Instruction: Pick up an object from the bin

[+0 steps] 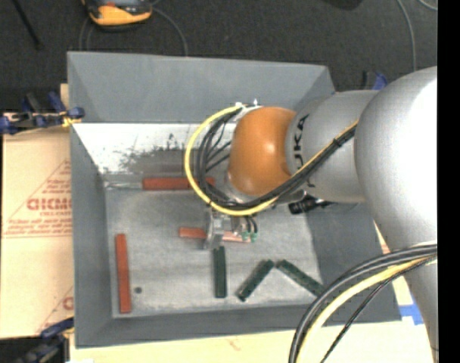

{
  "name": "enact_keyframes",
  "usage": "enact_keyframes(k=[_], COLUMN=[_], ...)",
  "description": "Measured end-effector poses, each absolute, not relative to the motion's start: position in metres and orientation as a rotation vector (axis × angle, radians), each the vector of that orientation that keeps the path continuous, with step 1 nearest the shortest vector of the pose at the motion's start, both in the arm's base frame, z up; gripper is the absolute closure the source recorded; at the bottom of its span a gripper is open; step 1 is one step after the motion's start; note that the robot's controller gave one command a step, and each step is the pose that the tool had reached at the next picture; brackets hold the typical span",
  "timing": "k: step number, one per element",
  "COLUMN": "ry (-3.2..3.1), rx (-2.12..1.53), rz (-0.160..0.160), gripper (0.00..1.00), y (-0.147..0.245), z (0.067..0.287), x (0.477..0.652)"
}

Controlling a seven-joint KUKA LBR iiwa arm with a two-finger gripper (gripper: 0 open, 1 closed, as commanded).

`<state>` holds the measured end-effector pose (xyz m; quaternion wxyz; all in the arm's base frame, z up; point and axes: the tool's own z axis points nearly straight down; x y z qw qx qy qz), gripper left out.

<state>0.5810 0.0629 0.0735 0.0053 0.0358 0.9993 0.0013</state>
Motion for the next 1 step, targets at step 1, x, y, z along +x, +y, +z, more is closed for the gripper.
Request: enact_keyframes(k=[1], ry=[3.138], rx=[0.05], rz=[-0.002], gripper=[1.0], y=[0.0563], z=[0.2725], x=[0.6206])
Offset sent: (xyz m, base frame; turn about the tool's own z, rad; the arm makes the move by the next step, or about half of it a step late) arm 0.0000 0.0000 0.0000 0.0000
